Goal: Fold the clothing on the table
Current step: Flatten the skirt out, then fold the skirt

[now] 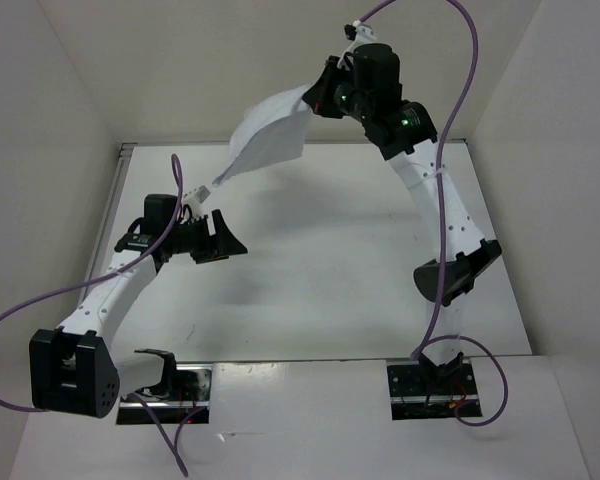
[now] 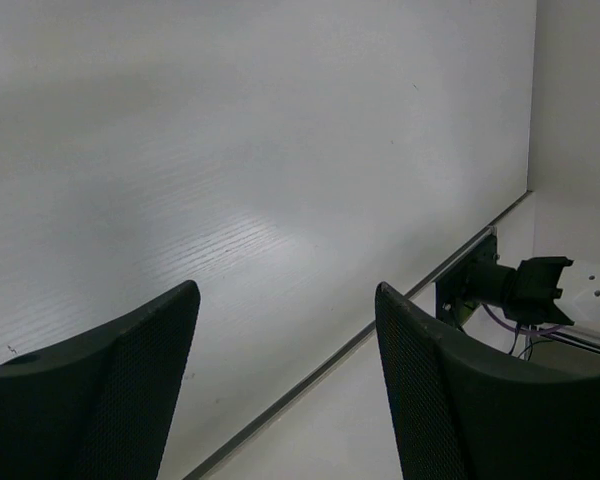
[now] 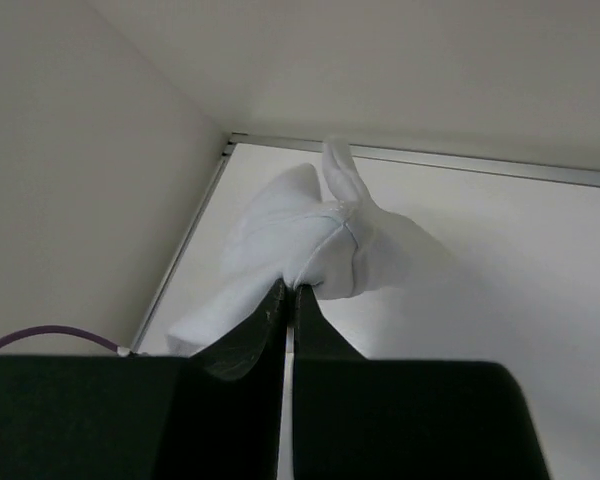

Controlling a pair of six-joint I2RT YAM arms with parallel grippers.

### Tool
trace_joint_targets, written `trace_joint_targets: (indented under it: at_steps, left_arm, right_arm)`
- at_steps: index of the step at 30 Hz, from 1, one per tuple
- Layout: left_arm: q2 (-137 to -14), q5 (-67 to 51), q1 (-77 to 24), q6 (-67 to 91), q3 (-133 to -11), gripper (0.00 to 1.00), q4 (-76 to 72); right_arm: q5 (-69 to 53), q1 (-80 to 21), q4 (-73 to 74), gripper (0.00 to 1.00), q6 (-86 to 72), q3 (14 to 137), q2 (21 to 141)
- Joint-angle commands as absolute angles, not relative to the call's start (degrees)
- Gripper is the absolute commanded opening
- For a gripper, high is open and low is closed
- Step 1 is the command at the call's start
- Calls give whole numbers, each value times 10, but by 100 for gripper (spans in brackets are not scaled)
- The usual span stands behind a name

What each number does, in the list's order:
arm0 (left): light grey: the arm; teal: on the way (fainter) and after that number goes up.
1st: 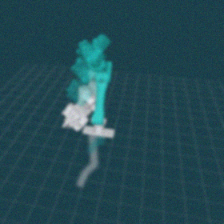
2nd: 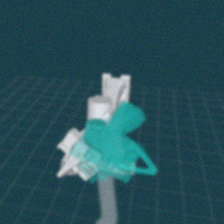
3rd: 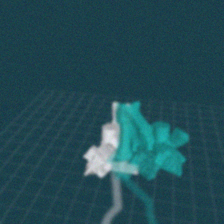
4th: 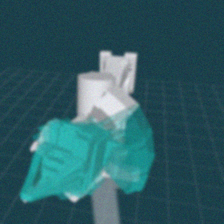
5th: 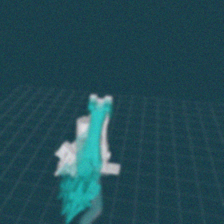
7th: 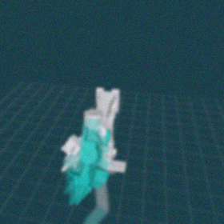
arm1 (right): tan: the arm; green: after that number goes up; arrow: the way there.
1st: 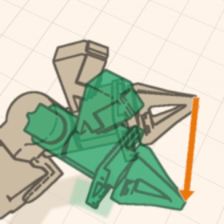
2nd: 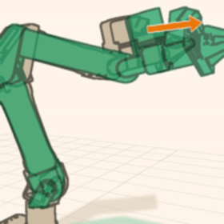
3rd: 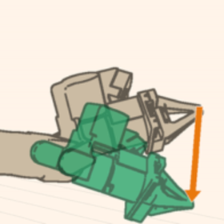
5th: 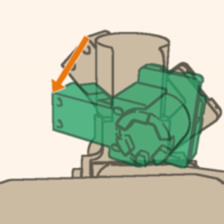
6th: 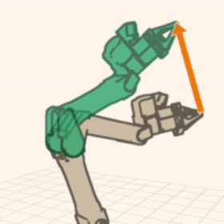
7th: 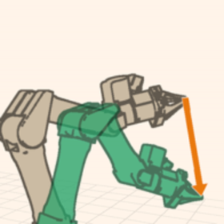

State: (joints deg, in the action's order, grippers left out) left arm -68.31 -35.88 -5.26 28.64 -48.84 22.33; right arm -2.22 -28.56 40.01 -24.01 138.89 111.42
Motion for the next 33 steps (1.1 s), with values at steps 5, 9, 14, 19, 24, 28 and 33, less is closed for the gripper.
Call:
trace_joint_targets:
  at_steps: [5,9,14,19,24,28,33]
  left_arm:
    - [-663,-362,-54,278,-485,78,220]
    - [-663,-362,-54,278,-485,78,220]
    - [-676,-367,-54,278,-485,78,220]
    - [-728,-387,-54,283,-485,78,208]
    - [-797,-360,-67,288,-497,69,208]
    - [-868,-392,-78,294,-510,62,176]
    - [-914,-374,-83,332,-516,62,111]
  right_arm:
    - [25,-289,486,0,-238,1166,1026]
    - [-5,-270,439,0,-284,891,938]
    - [13,-262,465,0,-321,673,880]
    - [26,-251,470,0,-334,607,867]
    - [37,-251,460,0,-339,606,879]
    - [32,-251,460,0,-328,613,913]
    - [32,-251,454,0,-316,624,924]
